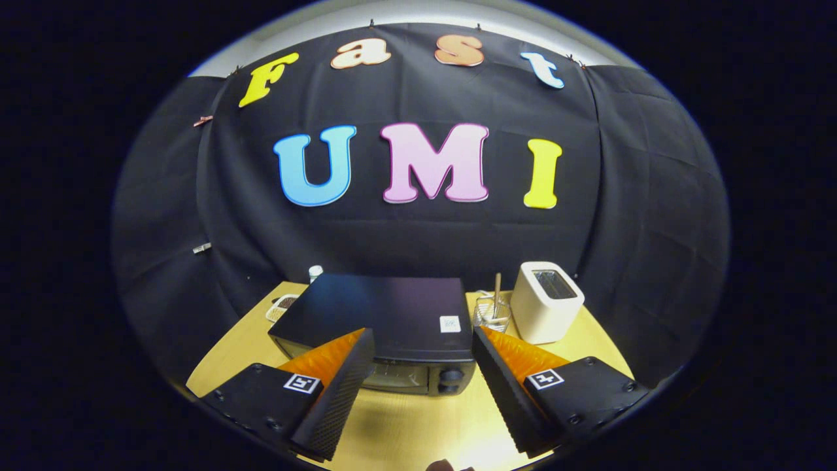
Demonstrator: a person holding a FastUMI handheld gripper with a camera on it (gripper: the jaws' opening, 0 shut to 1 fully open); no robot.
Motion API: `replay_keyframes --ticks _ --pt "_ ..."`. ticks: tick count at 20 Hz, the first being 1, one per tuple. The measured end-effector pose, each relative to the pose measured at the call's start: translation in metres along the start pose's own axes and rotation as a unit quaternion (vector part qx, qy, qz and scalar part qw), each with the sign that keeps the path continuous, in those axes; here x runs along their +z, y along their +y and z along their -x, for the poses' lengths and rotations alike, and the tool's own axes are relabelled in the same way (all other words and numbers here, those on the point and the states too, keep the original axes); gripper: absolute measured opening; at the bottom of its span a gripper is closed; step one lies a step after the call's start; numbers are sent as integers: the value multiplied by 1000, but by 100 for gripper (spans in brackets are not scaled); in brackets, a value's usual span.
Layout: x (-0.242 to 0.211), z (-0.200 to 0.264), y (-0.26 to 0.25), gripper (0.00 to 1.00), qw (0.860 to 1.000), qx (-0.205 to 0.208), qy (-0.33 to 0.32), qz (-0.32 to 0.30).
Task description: Open the toaster oven, put the food inside, and close the toaster oven door.
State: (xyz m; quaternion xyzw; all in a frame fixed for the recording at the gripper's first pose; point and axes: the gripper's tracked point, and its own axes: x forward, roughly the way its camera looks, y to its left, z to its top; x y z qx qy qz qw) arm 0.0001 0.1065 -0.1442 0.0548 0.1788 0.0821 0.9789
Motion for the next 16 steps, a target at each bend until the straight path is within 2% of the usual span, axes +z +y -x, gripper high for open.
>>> replay_keyframes --ticks 10,16 --pt "102 38 -100 98 994 -23 -103 9" --pt "129 57 -146 98 990 -38 -136 -10"
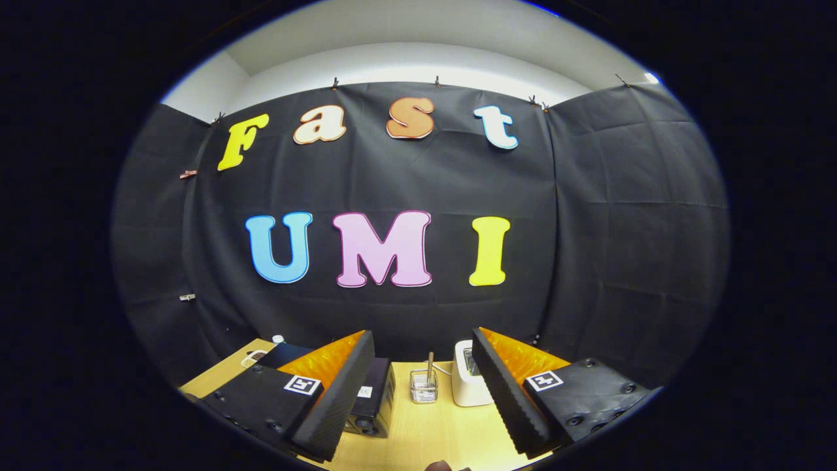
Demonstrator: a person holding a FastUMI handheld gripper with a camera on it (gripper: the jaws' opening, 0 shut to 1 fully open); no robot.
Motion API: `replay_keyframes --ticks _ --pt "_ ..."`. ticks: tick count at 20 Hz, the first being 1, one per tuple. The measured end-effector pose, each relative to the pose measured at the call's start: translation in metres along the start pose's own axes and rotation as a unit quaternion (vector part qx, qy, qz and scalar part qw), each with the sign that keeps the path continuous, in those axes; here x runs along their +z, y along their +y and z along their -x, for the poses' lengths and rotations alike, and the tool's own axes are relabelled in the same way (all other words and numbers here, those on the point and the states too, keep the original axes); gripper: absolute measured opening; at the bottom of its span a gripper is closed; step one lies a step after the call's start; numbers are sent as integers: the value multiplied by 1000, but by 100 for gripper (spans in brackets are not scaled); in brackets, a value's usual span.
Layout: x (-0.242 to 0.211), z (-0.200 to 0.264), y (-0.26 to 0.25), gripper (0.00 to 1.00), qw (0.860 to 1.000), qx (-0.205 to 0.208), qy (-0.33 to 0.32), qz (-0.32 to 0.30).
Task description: Open the toaster oven, put the food inside, and close the toaster oven door.
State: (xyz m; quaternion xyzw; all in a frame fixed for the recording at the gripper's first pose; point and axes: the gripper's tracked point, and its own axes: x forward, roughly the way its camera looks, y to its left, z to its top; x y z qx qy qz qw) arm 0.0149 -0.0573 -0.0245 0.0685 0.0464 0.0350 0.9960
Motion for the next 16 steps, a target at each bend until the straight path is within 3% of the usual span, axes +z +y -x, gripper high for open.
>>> replay_keyframes --ticks 16 --pt "-6 1 -20 98 1000 -6 2 3"
